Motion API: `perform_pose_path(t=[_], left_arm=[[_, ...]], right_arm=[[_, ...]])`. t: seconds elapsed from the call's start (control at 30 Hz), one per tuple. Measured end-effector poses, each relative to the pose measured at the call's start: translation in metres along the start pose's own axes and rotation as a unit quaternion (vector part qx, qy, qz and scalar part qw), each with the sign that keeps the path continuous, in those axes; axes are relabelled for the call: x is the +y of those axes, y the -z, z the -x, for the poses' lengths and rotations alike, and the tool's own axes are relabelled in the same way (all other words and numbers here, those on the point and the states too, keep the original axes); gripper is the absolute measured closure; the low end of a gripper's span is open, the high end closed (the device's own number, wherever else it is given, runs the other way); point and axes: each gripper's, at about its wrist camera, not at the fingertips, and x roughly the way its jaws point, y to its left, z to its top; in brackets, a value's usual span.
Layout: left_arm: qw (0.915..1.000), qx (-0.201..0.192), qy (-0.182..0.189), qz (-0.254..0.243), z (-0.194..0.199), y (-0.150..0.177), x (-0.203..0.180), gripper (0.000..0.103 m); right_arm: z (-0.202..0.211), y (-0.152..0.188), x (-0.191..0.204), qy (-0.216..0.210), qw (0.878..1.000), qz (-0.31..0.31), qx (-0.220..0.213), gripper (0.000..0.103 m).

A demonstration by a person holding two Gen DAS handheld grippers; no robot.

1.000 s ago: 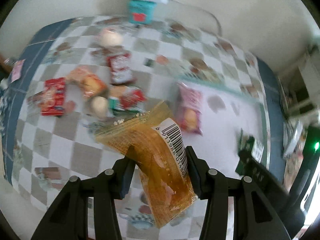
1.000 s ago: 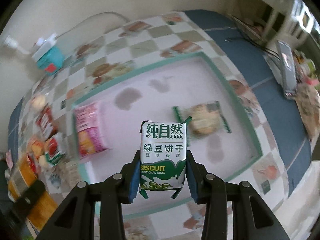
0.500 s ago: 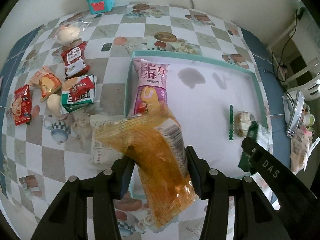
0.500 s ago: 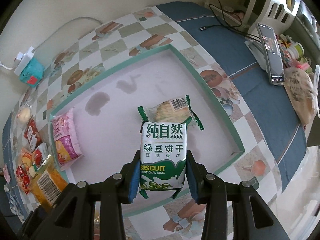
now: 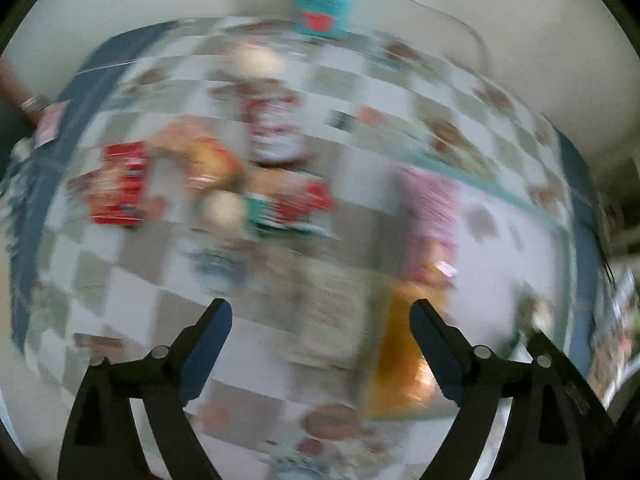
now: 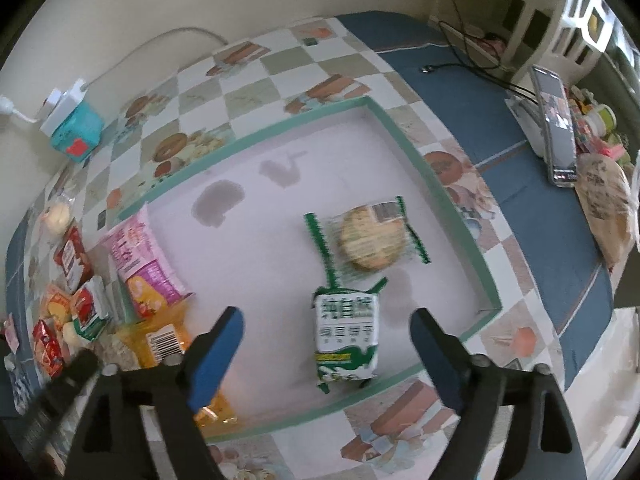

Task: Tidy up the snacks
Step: 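Release the green biscuit box and orange bread bag into the tray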

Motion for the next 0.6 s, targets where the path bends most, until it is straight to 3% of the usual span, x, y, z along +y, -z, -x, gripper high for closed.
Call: perform_pose_path(t=[0.07,0.33,0.6], left_arm=[[0.9995,-0.005,-0.017,0.028,0.000,-0.007,0.023,0.012],[0.9869,-0.012,-0.071,0.144,0.000,-0.029,0.128,0.007],[0.9755,-0.025,-0.126,0.179,0.005,-0.035,0.180,0.006]], right_arm=[[0.002,0.002,0.010,-0.001,1.000,0.013,-0.006,0.000],[0.016,0.012,0.055,-0.022,0.998,0.060,-0.025,0.000],[0.029,0.031,0.111,-0.055,0.991,0.117,-0.035,0.000]])
